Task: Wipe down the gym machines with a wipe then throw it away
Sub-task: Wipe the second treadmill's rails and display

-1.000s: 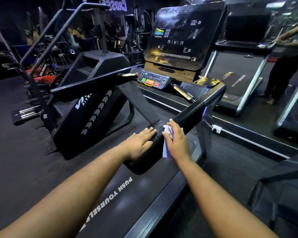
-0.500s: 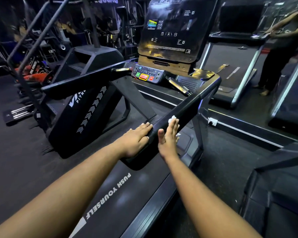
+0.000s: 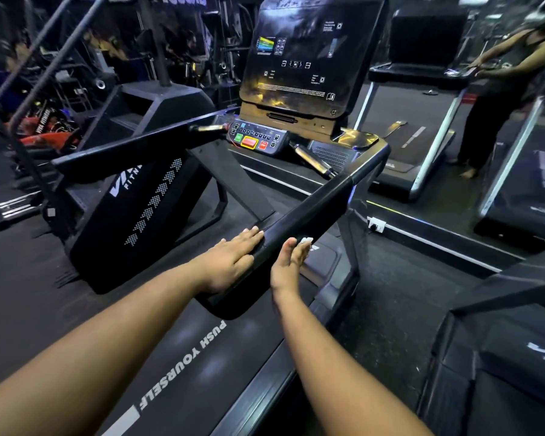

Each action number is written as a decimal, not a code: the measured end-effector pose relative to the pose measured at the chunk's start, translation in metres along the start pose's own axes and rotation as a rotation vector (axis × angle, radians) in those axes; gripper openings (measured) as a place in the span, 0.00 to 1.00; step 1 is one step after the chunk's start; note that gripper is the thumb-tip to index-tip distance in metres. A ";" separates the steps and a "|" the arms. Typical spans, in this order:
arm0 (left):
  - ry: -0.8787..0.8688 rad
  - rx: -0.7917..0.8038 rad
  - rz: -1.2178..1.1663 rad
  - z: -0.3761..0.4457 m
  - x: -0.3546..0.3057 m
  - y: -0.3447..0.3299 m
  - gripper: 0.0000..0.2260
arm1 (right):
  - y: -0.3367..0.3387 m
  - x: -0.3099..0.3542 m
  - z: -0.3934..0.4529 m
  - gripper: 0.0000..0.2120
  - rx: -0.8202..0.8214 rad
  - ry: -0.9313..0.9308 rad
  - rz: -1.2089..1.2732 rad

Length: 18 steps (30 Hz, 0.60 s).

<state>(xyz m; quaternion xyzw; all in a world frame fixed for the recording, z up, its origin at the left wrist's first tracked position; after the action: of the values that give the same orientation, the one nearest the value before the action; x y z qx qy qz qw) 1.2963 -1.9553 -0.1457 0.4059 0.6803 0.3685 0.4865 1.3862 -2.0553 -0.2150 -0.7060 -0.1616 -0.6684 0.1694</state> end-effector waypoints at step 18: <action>0.080 0.039 0.026 0.027 -0.013 0.004 0.36 | 0.021 0.050 0.032 0.62 0.429 0.635 -0.956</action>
<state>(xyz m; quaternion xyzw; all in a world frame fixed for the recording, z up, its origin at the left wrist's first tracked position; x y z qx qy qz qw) 1.3259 -1.9623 -0.1441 0.4088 0.7009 0.3775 0.4462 1.4273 -2.0594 -0.1671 -0.2719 -0.5332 -0.8006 0.0291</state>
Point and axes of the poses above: each hand's wrist, its own z-axis towards the middle knuckle, its own y-axis out of the back of the hand, x = y × z, the point moved 8 cm from there along z, towards the middle knuckle, and after that the axes turned 8 degrees about x, right-handed, at the moved point
